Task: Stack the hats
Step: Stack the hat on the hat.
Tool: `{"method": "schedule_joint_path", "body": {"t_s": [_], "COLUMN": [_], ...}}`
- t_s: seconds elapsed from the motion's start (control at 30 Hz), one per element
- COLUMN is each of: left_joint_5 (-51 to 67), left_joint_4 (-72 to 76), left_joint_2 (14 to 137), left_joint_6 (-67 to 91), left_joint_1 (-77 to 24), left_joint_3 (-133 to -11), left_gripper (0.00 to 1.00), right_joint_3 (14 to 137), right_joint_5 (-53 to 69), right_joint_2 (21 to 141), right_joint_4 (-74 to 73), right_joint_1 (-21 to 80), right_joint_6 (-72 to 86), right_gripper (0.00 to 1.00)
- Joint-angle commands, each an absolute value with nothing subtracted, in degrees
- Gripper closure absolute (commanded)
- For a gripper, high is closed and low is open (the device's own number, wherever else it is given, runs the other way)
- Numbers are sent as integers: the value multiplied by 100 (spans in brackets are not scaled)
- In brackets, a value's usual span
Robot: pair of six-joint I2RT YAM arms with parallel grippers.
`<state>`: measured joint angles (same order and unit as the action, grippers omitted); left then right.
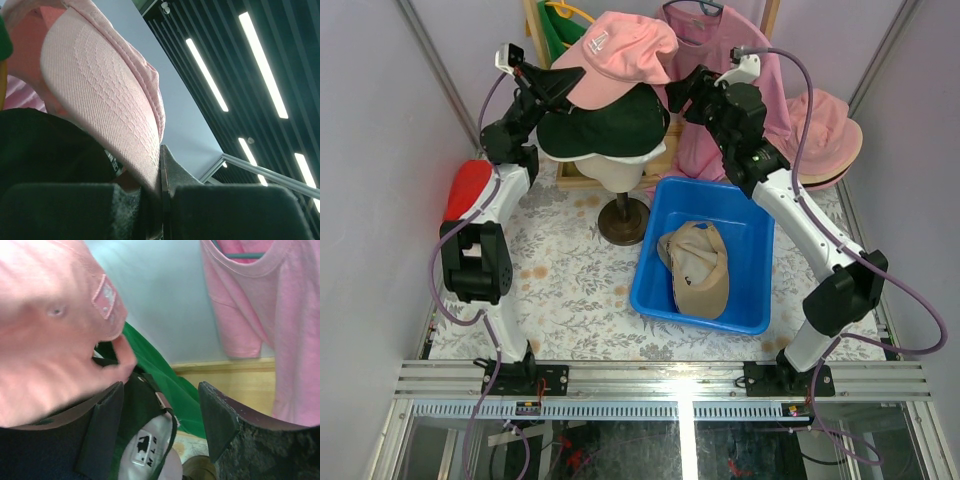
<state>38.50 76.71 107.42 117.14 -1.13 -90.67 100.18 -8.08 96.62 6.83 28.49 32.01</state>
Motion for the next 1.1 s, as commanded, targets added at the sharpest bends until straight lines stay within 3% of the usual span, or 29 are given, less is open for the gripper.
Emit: {"method": "schedule_joint_path", "body": {"t_s": [0.0, 0.37, 0.57, 1.07], "left_joint_5": [3944, 3853, 3894, 3987], "left_joint_4": [8325, 8609, 8601, 8696], "left_joint_2": [10434, 9962, 9767, 9761], "left_joint_6": [13263, 13736, 13803, 13956], "left_joint_1": [-84, 72, 110, 138], "left_joint_3": [-8891, -8038, -7623, -7472], "left_gripper": [100, 100, 100, 100], "right_joint_3": [9949, 9571, 9513, 10418], "right_joint_5": [-1099, -1185, -1142, 1650], "right_joint_2": [9554, 9235, 9084, 9975], "right_joint_4": [1035, 1063, 1007, 1432], "right_joint_1": [2876, 2874, 2809, 1642], "right_joint_6": [2962, 2927, 3149, 4969], "right_gripper": [32, 31, 26, 20]}}
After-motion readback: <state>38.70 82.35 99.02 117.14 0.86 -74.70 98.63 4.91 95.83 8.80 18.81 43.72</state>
